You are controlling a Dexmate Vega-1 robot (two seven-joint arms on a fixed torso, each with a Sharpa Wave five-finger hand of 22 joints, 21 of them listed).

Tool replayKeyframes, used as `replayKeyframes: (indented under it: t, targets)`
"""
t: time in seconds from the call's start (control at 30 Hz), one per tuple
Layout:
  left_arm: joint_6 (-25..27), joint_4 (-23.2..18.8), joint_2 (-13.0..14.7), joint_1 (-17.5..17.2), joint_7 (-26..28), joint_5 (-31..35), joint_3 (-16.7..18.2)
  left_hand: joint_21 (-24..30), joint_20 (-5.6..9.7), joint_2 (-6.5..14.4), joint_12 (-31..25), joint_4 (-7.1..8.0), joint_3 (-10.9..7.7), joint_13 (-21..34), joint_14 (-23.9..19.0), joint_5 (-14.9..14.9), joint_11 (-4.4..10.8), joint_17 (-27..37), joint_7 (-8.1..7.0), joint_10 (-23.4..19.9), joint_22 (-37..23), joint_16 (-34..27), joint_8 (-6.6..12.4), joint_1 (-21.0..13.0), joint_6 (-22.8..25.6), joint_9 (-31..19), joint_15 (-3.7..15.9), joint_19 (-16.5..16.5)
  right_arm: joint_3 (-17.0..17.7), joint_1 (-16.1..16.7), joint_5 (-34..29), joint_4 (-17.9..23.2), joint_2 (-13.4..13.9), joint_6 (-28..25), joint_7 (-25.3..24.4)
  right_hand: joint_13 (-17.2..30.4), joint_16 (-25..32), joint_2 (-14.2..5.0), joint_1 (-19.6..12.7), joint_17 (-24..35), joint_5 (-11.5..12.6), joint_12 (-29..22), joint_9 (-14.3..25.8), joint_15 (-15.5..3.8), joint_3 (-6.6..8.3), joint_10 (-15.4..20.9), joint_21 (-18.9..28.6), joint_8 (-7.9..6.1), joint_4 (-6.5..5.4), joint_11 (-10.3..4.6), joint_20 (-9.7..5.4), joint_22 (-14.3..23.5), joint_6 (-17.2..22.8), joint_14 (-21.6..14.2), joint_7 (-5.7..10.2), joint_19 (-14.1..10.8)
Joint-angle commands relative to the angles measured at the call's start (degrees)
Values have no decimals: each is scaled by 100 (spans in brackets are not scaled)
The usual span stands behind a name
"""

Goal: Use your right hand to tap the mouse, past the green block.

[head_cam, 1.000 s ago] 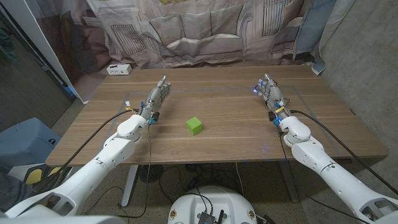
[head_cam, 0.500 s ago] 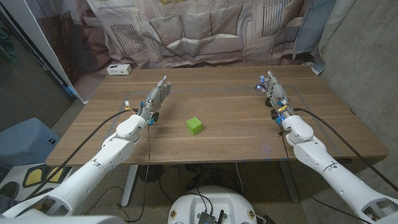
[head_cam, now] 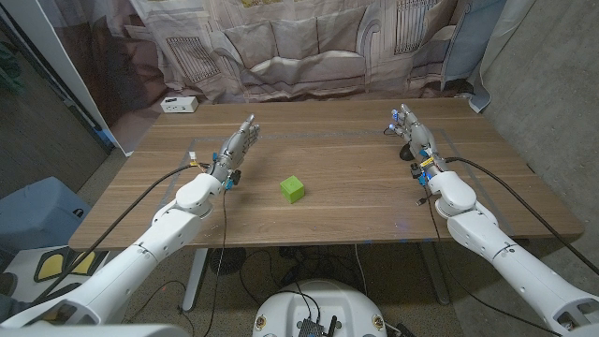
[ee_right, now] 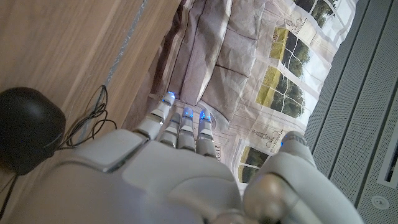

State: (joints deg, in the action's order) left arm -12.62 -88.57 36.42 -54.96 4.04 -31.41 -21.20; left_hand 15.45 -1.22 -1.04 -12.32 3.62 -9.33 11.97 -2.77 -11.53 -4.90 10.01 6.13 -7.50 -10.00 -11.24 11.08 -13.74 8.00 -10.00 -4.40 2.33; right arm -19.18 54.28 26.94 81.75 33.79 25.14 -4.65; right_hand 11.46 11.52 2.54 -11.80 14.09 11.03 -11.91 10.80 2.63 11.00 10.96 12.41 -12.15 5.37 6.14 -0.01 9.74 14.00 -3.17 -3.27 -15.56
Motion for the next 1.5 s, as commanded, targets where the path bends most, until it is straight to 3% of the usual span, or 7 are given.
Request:
replayKeyframes:
  t: [0.03, 0.7, 1.5]
  targets:
    - [-186, -126, 68, -156, 68, 83, 107, -5, -38, 33, -48, -32, -22, 10, -47, 5, -19, 20, 3, -70, -8, -28, 43, -51, 52, -18, 0, -4, 45, -55, -410, -139, 29, 247, -272, -8, 33, -68, -8, 4, 22, -51, 17, -11, 2, 74, 2, 0, 30, 41, -20, 17, 17, -51, -87, -47]
    - [-403, 243, -46, 50, -126, 109, 67, -40, -42, 43, -62, -55, -21, -12, -115, 10, -35, 19, 9, -137, -9, -29, 48, -66, 128, -19, -14, -30, 258, 87, -719, -35, 237, 106, -736, -12, 29, -95, -49, -33, 35, -31, 14, -32, 11, 67, -18, 15, 59, 13, -72, 13, 32, -58, -82, -82]
    - [-365, 152, -92, 23, 84, 248, 41, -97, -87, 55, -65, -79, -15, -34, -175, 17, -17, 20, 2, -190, -11, -19, 39, -73, 192, -20, -1, -37, 347, 89, -1050, -154, 676, -115, -822, -15, 53, -117, -64, -70, 45, -36, 13, -60, 2, 138, -24, 8, 78, -14, -82, 11, 123, -133, -89, -176]
